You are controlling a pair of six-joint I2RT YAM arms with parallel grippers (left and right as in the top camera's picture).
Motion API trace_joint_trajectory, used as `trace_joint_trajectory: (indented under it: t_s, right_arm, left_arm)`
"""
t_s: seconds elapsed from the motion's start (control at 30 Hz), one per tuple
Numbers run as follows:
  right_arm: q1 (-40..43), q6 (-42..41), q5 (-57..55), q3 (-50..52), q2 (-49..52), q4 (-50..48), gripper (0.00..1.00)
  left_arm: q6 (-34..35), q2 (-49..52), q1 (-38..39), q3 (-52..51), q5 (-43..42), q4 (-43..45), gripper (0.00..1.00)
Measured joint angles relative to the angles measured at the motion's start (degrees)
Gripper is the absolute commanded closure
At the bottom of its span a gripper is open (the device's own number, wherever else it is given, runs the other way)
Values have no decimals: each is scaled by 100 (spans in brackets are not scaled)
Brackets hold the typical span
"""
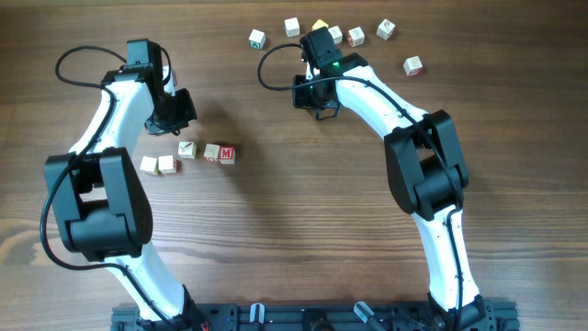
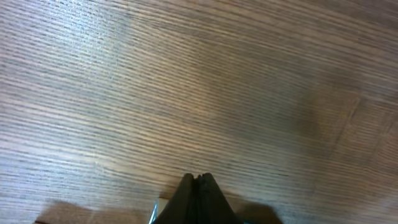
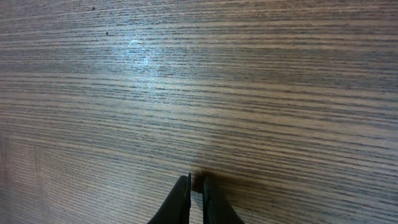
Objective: Form a horizontal line
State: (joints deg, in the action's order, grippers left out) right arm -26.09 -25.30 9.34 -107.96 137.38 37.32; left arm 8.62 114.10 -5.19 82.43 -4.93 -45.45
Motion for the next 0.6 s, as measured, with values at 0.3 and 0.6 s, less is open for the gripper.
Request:
trace_joint_trajectory:
  t_s: [0.3, 0.6]
  right_arm:
    - [0, -2, 0, 4, 0, -13, 90]
    - [0, -2, 0, 4, 0, -15, 90]
  left_arm:
    - [0, 304, 0, -24, 0, -87, 96]
    - [4, 304, 0, -31, 0, -385, 96]
